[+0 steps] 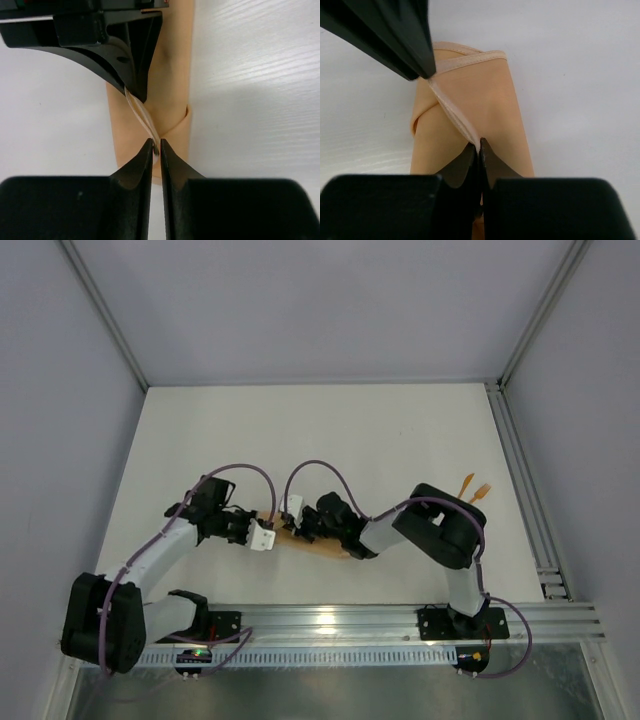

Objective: Fold the napkin into a case and place the utensils inside
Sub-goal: Stuff the top corner of the smaller-rectangle-folded napkin into the folded napkin.

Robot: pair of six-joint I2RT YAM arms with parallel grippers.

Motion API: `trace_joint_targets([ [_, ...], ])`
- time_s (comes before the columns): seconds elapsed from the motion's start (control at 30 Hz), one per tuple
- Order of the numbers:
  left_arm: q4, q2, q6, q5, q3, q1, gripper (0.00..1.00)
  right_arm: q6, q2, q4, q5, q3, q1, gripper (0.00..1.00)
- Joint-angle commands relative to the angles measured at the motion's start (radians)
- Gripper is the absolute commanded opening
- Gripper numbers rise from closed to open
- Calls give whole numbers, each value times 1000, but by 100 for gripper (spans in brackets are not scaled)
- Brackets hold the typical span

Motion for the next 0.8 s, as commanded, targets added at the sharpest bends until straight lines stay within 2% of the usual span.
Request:
trace_joint_targets([
  [0.0, -269, -67, 124, 64, 90, 3, 11, 74, 25, 36, -7, 24, -22, 8],
  [0.07, -414, -65, 217, 52, 132, 3, 9, 103, 35, 47, -13, 21, -33, 7],
  [0.13, -460, -61, 312, 35, 140, 1, 9, 117, 38, 44, -17, 23, -39, 7],
  [0.2, -456, -49, 371, 12, 127, 3, 9, 122, 42, 49, -19, 20, -41, 7],
  [0.33, -361, 17, 406, -4, 121, -5, 17, 128, 52, 76, -22, 15, -41, 7],
  [0.43, -356, 53, 474, -43, 121, -40, 18, 139, 55, 79, -26, 17, -41, 6],
  [0.57, -249, 97, 393, -76, 123, -106, 22, 140, 58, 87, -36, 17, -42, 6],
  [0.77, -129, 134, 333, -135, 120, -122, 23, 143, 58, 93, -50, 12, -44, 6],
])
